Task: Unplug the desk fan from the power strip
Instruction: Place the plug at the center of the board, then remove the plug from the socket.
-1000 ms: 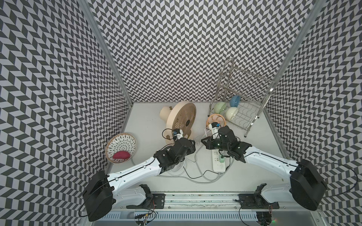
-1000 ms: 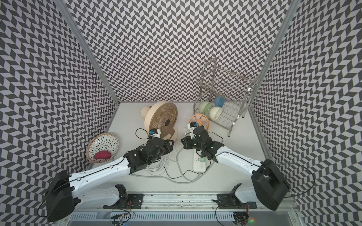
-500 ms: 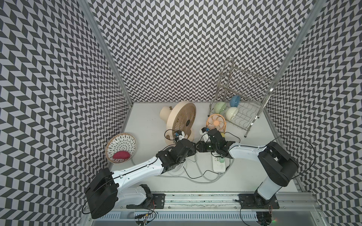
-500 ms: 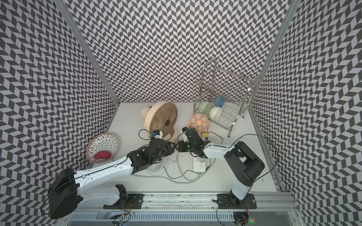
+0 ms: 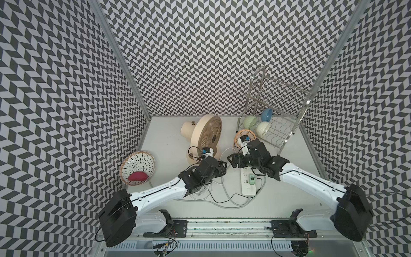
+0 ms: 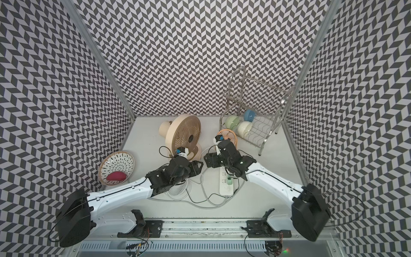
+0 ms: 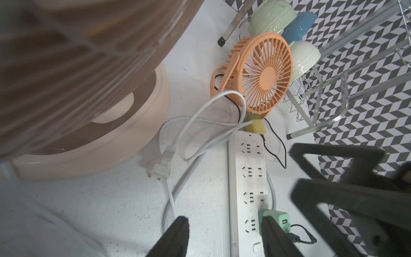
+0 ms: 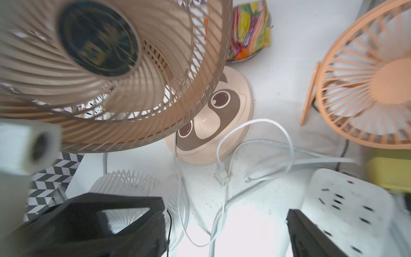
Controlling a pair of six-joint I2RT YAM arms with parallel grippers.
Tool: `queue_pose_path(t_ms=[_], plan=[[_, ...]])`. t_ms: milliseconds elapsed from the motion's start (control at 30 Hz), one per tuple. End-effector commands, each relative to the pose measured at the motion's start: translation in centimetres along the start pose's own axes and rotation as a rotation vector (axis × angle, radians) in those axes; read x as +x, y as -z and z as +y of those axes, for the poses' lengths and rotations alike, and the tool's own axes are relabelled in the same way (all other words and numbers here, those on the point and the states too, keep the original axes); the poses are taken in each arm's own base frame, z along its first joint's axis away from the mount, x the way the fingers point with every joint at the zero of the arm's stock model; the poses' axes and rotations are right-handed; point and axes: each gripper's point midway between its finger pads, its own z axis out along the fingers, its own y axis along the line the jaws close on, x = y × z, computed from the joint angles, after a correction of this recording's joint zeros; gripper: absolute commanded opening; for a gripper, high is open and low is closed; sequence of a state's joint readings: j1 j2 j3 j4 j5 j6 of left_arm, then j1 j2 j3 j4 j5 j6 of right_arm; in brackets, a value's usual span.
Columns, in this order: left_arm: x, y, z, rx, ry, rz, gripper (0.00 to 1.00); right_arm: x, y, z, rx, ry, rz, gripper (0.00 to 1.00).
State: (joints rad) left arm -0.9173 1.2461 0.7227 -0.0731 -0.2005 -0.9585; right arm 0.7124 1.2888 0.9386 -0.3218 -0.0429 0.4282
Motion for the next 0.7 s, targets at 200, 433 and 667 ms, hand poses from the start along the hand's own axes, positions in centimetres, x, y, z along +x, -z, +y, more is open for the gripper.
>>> queue_pose_path(t_ms=[200, 433, 667], plan=[[1.5, -0.7, -5.8, 0.099, -0.1, 0.031, 0.58, 6.9, 5.1, -3.0, 0.129, -0.058, 0.208, 0.8], [3.6, -2.5, -6.2, 0.112, -0.067, 0.111, 0.57, 9.3, 3.9, -4.9, 0.206, -0.053, 0.26, 0.91], [4.7, -3.5, -5.3, 0.098, -0.029, 0.154, 0.57, 10.7, 2.0, -6.1, 0.246, -0.021, 0.297, 0.9]])
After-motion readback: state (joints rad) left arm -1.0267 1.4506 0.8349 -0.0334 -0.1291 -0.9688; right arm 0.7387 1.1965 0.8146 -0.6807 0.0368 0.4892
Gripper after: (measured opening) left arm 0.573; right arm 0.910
